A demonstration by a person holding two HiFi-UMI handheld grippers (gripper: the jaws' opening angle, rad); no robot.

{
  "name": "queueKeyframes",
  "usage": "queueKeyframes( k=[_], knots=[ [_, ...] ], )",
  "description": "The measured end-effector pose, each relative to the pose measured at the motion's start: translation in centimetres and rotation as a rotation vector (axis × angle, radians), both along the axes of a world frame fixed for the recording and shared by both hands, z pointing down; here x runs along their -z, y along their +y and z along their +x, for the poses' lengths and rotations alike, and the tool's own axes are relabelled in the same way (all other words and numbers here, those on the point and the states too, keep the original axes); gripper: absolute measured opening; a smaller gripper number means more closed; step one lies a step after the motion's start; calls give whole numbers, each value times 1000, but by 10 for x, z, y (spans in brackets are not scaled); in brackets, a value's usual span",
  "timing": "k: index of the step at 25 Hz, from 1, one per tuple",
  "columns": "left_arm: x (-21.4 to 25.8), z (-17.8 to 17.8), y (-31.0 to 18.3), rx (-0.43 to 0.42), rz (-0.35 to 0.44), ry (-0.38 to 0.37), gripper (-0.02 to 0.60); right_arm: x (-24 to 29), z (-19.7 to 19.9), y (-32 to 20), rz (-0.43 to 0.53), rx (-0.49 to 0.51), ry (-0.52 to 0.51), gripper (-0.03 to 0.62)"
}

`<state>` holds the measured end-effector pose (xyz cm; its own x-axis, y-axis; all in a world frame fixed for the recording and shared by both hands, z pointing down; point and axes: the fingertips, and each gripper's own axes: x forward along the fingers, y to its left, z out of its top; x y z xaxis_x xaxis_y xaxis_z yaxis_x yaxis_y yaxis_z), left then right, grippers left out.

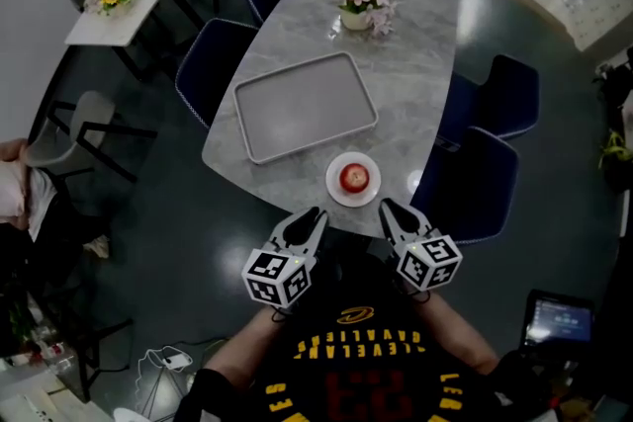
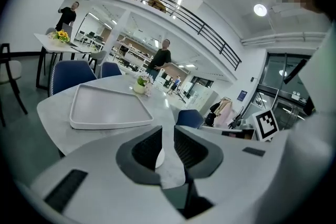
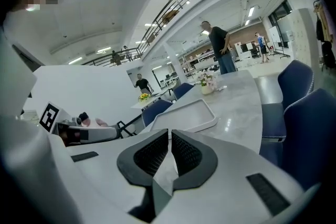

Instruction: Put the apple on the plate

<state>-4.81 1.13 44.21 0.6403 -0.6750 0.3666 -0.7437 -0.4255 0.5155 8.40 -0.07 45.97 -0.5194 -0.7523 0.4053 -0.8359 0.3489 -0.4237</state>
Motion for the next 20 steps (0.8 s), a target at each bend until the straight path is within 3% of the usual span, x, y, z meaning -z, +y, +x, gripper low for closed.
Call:
queueKeyframes(
  k=[6, 8, 14, 20],
  knots=[
    [-30, 18, -25, 63, -93, -20, 73, -21, 25, -29, -56, 53, -9, 9],
    [-42, 20, -33, 82, -132, -22, 74, -33, 30, -38, -85, 68, -19, 60],
    [-89, 14, -49, 156, -234, -77, 74, -69, 40, -52, -155, 138, -4, 60],
    [-135, 11, -42, 180, -381, -71, 74, -113, 46, -55, -263, 145, 25, 60]
  ],
)
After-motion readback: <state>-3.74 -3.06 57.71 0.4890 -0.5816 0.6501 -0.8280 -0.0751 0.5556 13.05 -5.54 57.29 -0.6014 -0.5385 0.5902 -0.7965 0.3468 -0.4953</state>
